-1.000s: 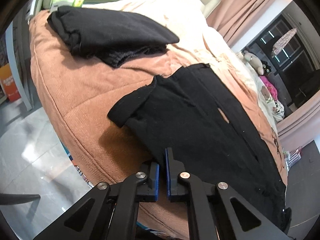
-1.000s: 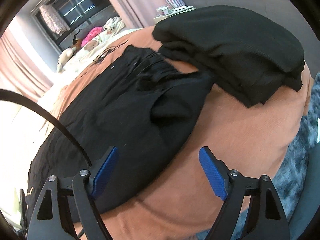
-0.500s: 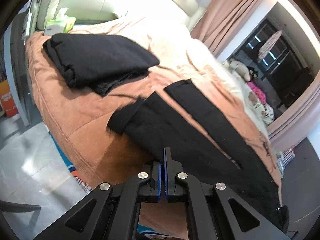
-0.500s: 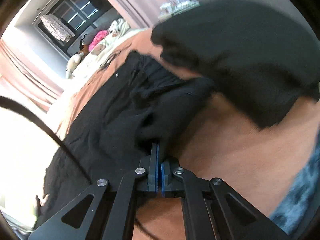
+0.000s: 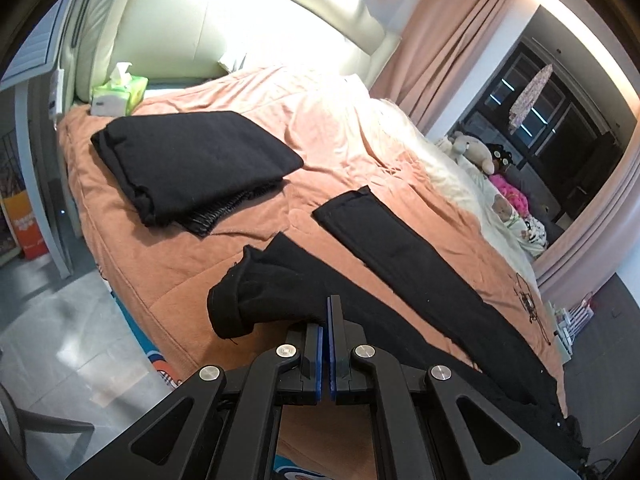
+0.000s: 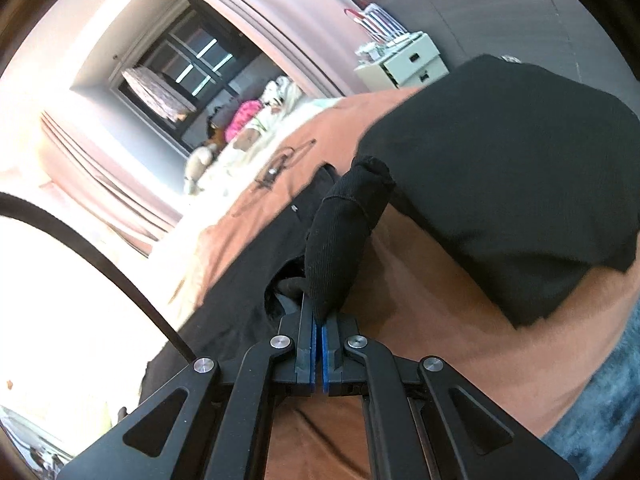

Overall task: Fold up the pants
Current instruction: 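Lift the trouser leg hems with both grippers and carry them toward the waistband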

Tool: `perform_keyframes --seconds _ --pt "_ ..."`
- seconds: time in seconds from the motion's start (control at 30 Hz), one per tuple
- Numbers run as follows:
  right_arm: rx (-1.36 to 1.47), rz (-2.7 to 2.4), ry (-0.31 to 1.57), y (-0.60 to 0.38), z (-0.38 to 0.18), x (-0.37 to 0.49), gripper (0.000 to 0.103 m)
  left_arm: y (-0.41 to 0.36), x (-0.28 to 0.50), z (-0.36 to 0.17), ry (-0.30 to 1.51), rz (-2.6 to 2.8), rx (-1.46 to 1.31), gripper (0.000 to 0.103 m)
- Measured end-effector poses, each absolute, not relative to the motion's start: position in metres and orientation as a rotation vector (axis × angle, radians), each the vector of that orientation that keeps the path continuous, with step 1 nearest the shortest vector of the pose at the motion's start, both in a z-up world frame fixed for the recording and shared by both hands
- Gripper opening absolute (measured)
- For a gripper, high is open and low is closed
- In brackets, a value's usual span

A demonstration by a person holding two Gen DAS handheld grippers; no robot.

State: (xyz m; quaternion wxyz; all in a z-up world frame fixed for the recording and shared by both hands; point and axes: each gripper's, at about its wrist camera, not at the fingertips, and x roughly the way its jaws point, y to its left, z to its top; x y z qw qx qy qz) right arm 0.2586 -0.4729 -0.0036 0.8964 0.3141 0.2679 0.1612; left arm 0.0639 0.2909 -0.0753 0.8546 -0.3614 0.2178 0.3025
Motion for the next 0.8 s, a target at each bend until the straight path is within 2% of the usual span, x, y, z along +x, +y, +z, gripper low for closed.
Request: perform_keyframes --seconds 0.37,0.8 --pt "0.632 0.388 0.532 -0.48 -0.015 0.277 0.0 0.292 0.083 -0.046 0.45 0.635 -0.703 0.002" --pt "0.569 0.39 0.497 -0.449 0.022 0.317 0.0 0.322 0.127 -0.011 0.419 0.61 -0.67 0.002"
